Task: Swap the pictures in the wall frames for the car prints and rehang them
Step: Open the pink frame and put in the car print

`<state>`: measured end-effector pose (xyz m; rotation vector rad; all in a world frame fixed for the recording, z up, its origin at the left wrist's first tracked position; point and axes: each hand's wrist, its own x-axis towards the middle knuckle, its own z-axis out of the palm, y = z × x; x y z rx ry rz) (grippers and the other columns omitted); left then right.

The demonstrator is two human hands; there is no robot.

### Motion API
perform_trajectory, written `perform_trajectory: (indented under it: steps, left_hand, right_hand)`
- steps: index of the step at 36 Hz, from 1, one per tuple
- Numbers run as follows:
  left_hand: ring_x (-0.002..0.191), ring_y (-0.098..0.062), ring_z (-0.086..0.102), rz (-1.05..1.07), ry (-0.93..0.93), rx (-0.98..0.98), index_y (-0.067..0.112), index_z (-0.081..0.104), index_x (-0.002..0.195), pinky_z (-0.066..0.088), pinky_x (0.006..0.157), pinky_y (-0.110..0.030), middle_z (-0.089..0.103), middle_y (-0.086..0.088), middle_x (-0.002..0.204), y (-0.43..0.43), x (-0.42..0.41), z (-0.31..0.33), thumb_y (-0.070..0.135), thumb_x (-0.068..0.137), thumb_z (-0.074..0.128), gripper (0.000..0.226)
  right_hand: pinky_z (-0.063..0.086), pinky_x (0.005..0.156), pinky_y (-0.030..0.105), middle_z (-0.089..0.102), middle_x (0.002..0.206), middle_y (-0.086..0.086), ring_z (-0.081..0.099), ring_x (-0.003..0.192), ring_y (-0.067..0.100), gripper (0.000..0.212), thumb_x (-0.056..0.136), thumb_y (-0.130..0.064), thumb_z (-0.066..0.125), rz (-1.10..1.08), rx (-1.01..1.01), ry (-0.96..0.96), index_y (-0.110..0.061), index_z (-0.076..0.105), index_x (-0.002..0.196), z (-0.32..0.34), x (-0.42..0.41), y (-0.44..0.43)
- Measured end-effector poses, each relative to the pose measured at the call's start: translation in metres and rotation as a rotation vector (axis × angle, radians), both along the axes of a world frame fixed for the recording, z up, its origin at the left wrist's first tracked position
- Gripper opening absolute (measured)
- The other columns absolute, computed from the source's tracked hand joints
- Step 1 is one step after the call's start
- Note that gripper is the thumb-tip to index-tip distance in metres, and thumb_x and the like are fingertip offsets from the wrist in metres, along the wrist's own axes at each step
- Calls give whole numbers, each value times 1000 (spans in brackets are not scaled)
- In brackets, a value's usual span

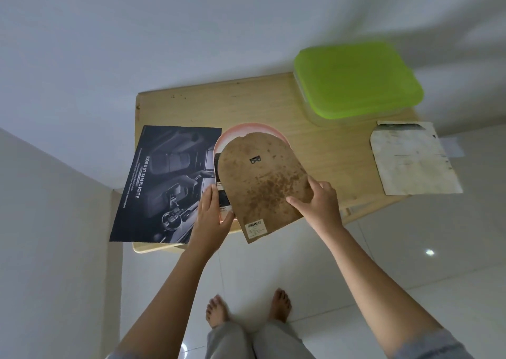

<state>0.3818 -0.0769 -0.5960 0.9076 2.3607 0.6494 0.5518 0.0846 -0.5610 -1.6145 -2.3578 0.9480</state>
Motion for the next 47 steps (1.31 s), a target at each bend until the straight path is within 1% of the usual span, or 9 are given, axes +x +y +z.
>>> perform_trajectory:
  steps: [8, 15, 20, 23, 28, 37, 42, 44, 47]
  left_hand:
    - [145, -21, 0, 11, 3, -6, 21, 0, 149, 10, 115, -44, -3, 3, 158, 1, 2, 3, 40, 95, 42, 71]
    - [145, -21, 4, 26, -57, 45, 20, 6, 149, 11, 115, -43, 5, 3, 157, 1, -2, 2, 29, 99, 36, 59]
    - [145, -16, 5, 21, -92, 84, 20, 11, 149, 10, 116, -38, 9, 3, 157, -2, -7, -2, 23, 101, 25, 50]
    - [144, -17, 6, 29, -115, 94, 19, 9, 149, 10, 116, -37, 8, 3, 157, -2, -5, -1, 22, 101, 26, 51]
    - [144, -19, 7, 32, -100, 84, 17, 7, 149, 11, 116, -38, 8, 3, 157, -1, -3, 3, 23, 101, 30, 53]
    - [145, -20, 7, -14, -37, 65, 15, 7, 149, 13, 115, -43, 9, 0, 157, -3, -6, -4, 41, 94, 45, 71]
    - [144, -20, 13, 10, -14, 61, 16, 12, 148, 18, 115, -45, 15, 0, 156, -1, -4, -4, 44, 92, 45, 70]
    - [144, -20, 14, 19, -13, 57, 17, 13, 148, 19, 114, -45, 16, 0, 156, 1, -3, -4, 44, 92, 46, 70]
    - [143, -21, 16, 39, -14, 65, 17, 15, 147, 21, 114, -46, 18, 1, 155, 3, -2, -5, 42, 92, 47, 68]
  right_hand:
    - [39, 94, 25, 51, 127, 14, 51, 117, 25, 74, 74, -30, 76, -217, -111, 191, -7, 43, 136, -4, 2, 1]
    - [41, 101, 29, 55, 126, 13, 51, 119, 25, 77, 70, -33, 79, -251, -132, 224, -3, 46, 133, -12, -18, -2]
    - [41, 92, 31, 47, 120, 14, 42, 121, 26, 69, 78, -36, 71, -176, -66, 121, -3, 46, 133, -4, -30, -4]
    - [45, 88, 38, 47, 120, 13, 41, 120, 29, 62, 80, -41, 67, -117, -6, 20, -3, 51, 127, 0, -35, -6]
    - [46, 83, 37, 44, 121, 13, 39, 116, 28, 57, 85, -45, 59, -45, 69, -88, -3, 50, 124, 1, -37, -12]
    - [43, 88, 34, 37, 129, 14, 38, 112, 28, 73, 92, -52, 39, 157, 156, -238, -6, 21, 145, -8, -26, -18]
    - [42, 90, 34, 35, 131, 12, 37, 115, 28, 74, 91, -54, 39, 205, 152, -261, -9, 19, 146, -8, -23, -11]
    - [42, 94, 37, 34, 137, 13, 35, 120, 30, 73, 91, -53, 41, 242, 232, -284, -8, 22, 145, -7, -21, -10]
    - [36, 105, 45, 27, 148, 14, 26, 134, 34, 69, 91, -50, 44, 420, 322, -234, -9, 26, 144, -5, -24, -14]
